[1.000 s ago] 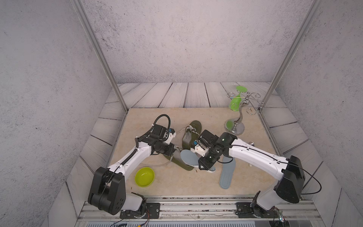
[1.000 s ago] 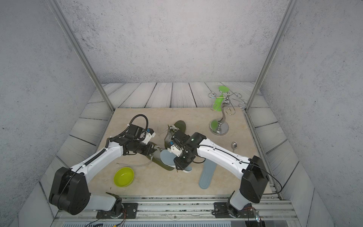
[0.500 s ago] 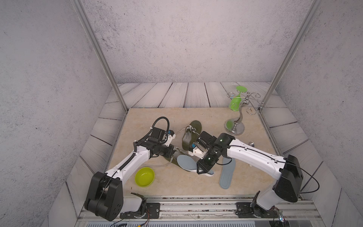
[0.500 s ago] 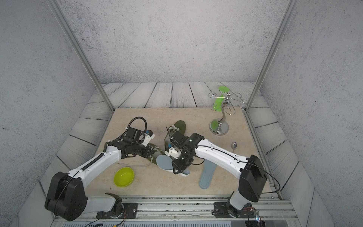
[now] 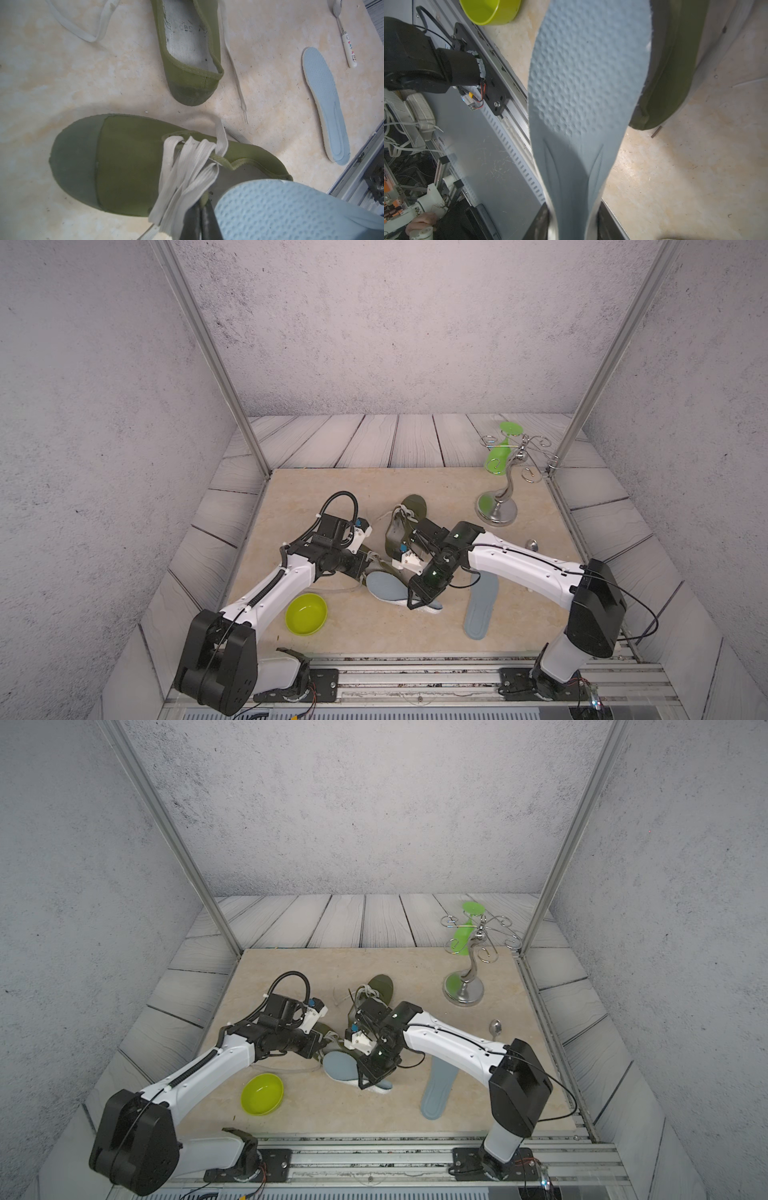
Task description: Insert the insole into the shoe
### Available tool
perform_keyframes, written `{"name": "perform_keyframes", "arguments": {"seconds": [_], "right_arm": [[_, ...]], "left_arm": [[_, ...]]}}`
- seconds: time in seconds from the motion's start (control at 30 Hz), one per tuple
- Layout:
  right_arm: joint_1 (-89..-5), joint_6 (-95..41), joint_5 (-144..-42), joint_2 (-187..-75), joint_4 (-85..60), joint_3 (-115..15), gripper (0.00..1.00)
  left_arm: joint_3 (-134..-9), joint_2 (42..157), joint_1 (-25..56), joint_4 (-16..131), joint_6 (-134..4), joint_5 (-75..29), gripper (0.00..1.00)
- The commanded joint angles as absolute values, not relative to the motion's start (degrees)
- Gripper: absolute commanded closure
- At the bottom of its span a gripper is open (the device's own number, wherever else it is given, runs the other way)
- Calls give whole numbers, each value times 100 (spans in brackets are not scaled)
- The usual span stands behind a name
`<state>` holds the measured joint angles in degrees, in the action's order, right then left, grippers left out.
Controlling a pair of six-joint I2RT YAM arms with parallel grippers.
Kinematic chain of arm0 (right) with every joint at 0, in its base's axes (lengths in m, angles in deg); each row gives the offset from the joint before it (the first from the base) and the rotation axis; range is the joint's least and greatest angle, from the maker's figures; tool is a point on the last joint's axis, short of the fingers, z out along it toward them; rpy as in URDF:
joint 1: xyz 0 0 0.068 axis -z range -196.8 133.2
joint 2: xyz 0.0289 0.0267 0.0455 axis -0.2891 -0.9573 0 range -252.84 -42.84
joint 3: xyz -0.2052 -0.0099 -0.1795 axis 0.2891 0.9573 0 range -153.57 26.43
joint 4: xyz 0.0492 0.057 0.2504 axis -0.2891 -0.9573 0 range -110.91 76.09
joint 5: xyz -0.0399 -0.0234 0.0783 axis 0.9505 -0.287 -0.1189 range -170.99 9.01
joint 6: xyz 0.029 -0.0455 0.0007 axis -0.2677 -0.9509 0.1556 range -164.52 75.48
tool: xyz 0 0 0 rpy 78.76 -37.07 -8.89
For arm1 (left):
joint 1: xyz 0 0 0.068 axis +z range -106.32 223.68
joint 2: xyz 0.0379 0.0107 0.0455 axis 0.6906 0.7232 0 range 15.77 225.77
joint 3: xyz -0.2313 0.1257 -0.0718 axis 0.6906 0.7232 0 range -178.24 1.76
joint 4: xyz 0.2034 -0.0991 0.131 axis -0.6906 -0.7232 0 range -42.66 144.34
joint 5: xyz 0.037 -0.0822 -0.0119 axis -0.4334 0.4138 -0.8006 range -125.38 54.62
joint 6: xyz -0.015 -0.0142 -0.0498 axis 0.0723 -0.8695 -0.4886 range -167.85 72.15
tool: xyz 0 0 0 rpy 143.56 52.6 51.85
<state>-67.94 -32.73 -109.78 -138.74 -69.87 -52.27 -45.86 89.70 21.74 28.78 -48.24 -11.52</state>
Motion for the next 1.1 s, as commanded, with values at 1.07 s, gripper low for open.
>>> {"name": "perform_keyframes", "arguments": {"seconds": [1.07], "right_arm": [[-6512,-3880,-10598,-14677,-8267,-6103,65]], "left_arm": [[-4737,8999,2118,3192,-4551,-848,100]]}}
